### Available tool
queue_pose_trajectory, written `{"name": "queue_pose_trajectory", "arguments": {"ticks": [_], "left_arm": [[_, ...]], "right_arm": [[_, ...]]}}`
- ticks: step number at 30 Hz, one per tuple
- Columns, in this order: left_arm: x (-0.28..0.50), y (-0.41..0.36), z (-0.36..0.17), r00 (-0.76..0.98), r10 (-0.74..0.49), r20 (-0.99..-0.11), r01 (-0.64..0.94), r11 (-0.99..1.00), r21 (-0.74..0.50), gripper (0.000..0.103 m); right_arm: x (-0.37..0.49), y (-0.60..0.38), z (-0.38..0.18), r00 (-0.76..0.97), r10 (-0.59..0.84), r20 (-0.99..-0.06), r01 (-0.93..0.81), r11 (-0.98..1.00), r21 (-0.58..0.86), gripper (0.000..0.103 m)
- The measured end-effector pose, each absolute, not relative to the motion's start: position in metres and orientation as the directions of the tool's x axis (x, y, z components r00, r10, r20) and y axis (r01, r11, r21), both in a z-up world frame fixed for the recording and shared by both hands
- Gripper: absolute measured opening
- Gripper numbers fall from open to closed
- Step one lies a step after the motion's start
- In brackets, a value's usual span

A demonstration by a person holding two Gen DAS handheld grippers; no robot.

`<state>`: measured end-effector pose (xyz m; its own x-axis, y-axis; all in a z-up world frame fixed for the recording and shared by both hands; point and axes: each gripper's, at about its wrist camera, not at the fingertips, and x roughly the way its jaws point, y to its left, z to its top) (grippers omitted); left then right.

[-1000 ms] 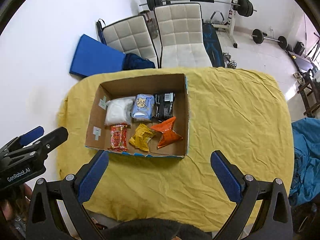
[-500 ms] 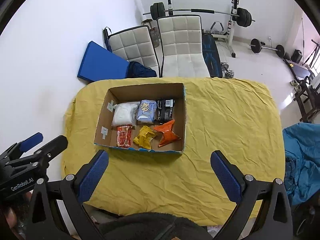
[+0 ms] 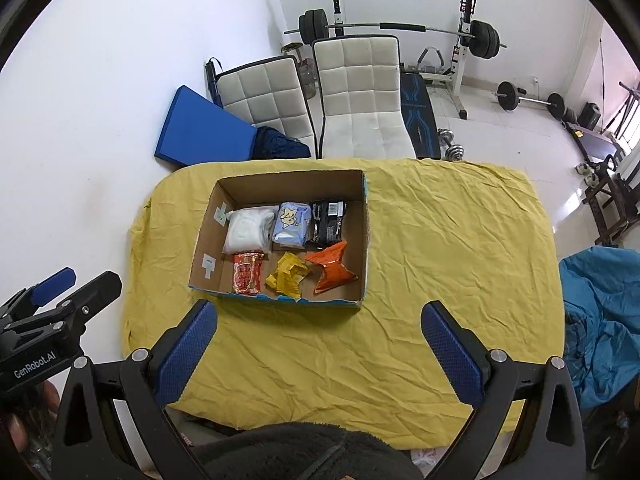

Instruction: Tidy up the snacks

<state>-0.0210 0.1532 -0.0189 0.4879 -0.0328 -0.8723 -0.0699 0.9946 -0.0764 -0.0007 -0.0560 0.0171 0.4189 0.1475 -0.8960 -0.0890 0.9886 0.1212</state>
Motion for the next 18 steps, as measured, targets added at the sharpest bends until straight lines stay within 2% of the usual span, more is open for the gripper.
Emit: {"name": "queue_pose_trajectory", "arguments": {"ticks": [18], "left_arm": [[-0.0189, 0.1534, -0.019, 0.478, -0.048, -0.877, -0.065, 0.994, -0.09, 0.098]], "right_arm": [[0.0024, -0.0574, 0.0165, 0.419, 0.132, -0.898, -0.077, 0.991, 0.11, 0.103]]}}
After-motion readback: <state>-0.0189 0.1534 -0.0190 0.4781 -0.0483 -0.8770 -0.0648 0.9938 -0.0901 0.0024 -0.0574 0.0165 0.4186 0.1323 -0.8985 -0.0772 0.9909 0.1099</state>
